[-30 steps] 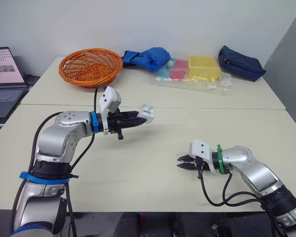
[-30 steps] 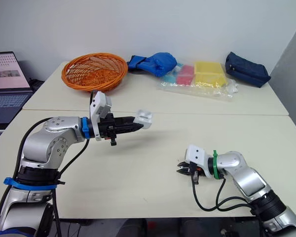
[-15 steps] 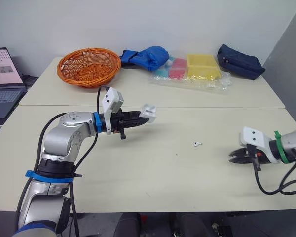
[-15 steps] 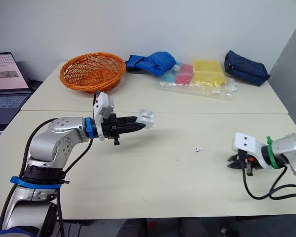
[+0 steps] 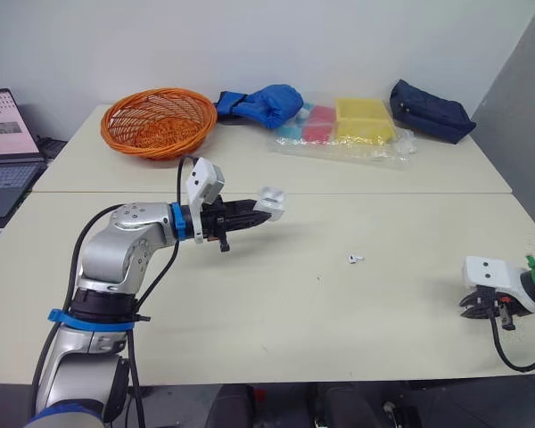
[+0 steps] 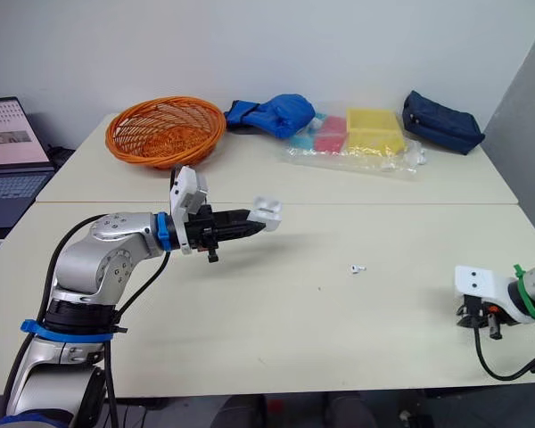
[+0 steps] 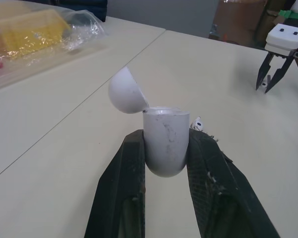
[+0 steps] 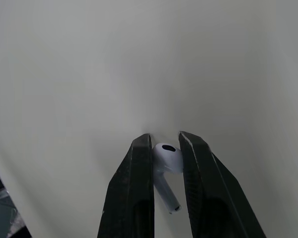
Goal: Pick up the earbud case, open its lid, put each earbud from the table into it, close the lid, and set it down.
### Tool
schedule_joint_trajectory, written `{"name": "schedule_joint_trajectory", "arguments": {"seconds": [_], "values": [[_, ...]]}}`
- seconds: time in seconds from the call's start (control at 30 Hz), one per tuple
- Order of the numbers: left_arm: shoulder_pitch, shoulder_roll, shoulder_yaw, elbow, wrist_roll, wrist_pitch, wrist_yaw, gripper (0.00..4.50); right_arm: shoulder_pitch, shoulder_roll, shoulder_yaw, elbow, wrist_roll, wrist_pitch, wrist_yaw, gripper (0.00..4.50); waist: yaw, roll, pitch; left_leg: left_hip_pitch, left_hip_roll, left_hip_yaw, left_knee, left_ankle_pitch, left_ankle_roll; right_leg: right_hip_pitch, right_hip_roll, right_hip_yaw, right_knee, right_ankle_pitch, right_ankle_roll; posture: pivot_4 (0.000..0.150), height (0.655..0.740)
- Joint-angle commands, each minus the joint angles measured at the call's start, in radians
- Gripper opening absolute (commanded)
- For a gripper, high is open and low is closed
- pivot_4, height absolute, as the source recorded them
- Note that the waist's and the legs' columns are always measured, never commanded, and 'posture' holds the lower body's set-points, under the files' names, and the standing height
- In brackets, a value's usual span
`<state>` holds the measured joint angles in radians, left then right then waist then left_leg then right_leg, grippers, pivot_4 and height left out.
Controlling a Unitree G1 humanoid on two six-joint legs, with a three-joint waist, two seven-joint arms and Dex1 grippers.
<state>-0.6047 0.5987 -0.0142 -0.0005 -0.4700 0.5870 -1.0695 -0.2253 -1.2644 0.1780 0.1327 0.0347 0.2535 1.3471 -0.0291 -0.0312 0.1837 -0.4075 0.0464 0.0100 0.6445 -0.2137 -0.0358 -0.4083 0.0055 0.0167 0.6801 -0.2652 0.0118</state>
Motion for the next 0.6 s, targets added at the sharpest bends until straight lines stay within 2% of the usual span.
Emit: {"name": "schedule_joint_trajectory", "arguments": {"seconds": [0.03, 0.27, 0.47, 0.6], "values": [[-0.009, 0.002, 0.018, -0.042, -0.021, 0.004, 0.009, 0.80, -0.023, 0.012, -0.005, 0.023, -0.024, -0.035, 0.008, 0.41, 0.000, 0.000, 0.000, 0.000, 0.000, 0.000, 0.000, 0.000, 0.000, 0.000, 0.000, 0.000, 0.000, 0.000, 0.000, 0.150, 0.7400], [0.002, 0.001, 0.018, -0.065, -0.028, 0.024, 0.018, 0.80, -0.033, 0.074, -0.002, 0.056, -0.052, -0.033, -0.013, 0.41, -0.004, -0.003, 0.000, 0.006, 0.001, 0.001, 0.000, 0.000, 0.000, 0.005, 0.001, 0.001, 0.000, 0.000, 0.000, 0.150, 0.7400], [0.007, 0.001, 0.017, -0.072, -0.031, 0.027, 0.021, 0.80, 0.004, 0.052, -0.033, 0.047, -0.056, -0.047, -0.006, 2.48, 0.000, -0.003, 0.000, 0.006, 0.000, 0.001, 0.000, 0.000, 0.000, 0.005, 0.000, 0.001, 0.000, 0.001, 0.000, 0.150, 0.7400], [0.011, -0.003, 0.014, -0.075, -0.034, 0.027, 0.024, 0.80, 0.013, 0.041, -0.048, 0.050, -0.060, -0.056, -0.002, 2.48, 0.000, -0.003, 0.000, 0.006, 0.001, 0.001, -0.002, 0.000, 0.000, 0.005, 0.000, 0.001, 0.000, 0.000, 0.000, 0.150, 0.7400]]}}
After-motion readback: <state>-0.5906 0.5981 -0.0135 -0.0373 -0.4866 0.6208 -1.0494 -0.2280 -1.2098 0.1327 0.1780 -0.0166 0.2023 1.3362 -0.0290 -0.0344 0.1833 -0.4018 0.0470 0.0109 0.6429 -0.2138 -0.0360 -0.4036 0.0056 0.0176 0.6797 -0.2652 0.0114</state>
